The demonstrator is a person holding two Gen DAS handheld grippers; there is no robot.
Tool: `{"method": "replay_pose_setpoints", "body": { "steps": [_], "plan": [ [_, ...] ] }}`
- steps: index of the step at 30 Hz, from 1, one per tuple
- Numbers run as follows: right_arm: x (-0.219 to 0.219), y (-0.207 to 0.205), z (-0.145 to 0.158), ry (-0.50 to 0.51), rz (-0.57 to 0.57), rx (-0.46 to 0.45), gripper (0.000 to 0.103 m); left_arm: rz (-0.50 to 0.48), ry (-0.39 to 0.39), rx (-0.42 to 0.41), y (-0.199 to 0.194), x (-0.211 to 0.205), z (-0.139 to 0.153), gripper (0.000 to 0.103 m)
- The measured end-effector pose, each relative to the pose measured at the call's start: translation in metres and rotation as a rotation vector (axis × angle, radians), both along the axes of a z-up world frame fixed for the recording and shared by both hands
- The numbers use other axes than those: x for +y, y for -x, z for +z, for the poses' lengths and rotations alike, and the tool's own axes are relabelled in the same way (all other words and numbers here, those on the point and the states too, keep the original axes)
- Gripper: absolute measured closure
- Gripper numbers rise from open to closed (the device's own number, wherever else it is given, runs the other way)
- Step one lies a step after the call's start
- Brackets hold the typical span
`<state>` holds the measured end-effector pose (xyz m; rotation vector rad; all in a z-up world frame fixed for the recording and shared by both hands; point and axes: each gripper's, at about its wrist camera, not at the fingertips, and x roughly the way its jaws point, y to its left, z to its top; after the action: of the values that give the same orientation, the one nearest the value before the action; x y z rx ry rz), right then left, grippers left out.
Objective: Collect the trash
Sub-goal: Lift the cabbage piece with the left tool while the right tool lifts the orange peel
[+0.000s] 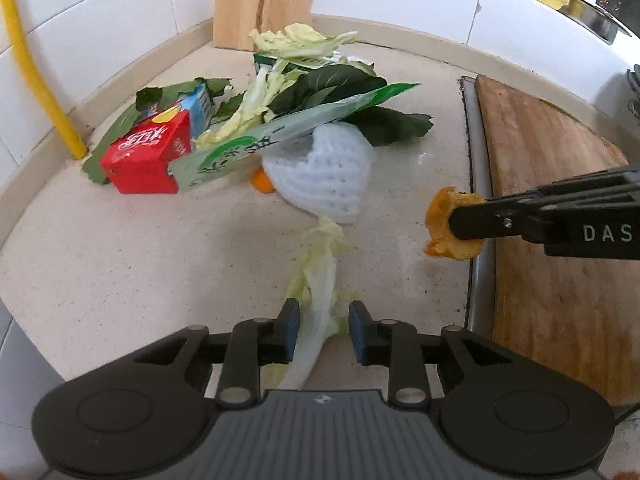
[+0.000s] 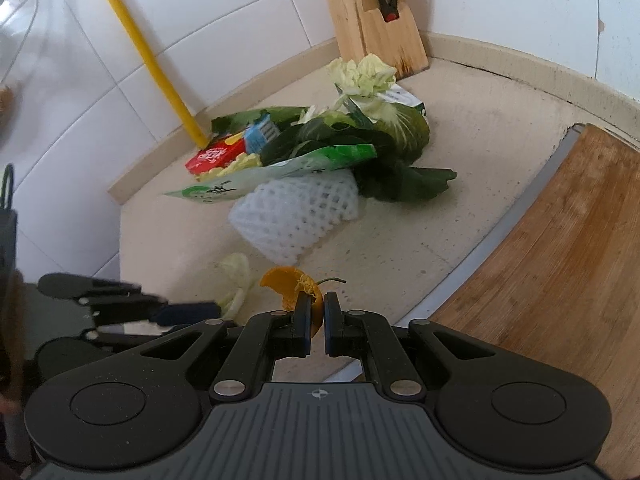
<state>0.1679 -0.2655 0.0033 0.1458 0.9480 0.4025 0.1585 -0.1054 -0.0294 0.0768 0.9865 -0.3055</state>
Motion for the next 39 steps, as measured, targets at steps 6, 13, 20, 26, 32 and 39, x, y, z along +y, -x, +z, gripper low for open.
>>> {"method": "replay_pose_setpoints", "body": {
  "steps": [6, 13, 20, 26, 32, 39],
  "plan": [
    [-0.004, 0.004, -0.001, -0.032, -0.007, -0.002, 0.093, 0.013, -0.070, -0.062, 0.002, 0.004, -0.007, 0.045],
    [-0.005, 0.004, -0.010, -0.069, 0.003, 0.013, 0.093, 0.041, -0.017, -0.034, -0.004, 0.014, -0.010, 0.054],
    [-0.007, 0.006, -0.004, -0.086, -0.002, -0.006, 0.093, 0.021, 0.018, 0.009, -0.002, 0.003, -0.002, 0.094],
    [-0.008, 0.013, 0.006, -0.095, -0.019, -0.031, 0.093, 0.060, 0.110, 0.008, 0.002, 0.019, 0.013, 0.099],
    [0.004, 0.015, 0.015, -0.095, -0.011, -0.051, 0.093, 0.085, 0.148, -0.036, 0.009, 0.036, 0.029, 0.099],
    [0.034, 0.013, 0.022, -0.077, 0.038, -0.073, 0.093, 0.135, 0.139, -0.061, 0.014, 0.058, 0.033, 0.099]
  ]
}}
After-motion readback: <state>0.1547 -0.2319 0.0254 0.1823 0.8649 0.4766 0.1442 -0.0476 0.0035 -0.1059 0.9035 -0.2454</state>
